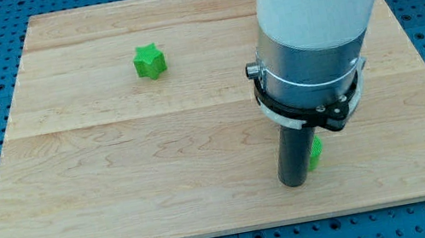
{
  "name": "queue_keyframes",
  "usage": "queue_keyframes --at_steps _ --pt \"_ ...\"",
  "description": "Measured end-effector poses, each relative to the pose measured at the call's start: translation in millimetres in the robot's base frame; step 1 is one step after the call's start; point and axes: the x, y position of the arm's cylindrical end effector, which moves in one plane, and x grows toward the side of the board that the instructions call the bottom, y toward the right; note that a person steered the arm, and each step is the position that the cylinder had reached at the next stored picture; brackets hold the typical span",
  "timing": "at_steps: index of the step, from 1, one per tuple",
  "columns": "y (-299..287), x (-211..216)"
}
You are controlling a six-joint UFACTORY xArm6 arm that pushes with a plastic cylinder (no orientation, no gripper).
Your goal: Move the green star towards the bottom center
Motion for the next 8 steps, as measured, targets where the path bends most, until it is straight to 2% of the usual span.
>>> queue_keyframes --at_steps 1,2,3,4,5,6,7,8 --pt "-96.6 -33.0" --pt "-224.4 -105.5" --pt "-216.4 -178.8" --pt "-246.5 -206.7" --pt "-182.7 -269.1" --pt "-100.6 -249.4" --pt "-130.8 -201.9" --pt "-91.0 -259.2"
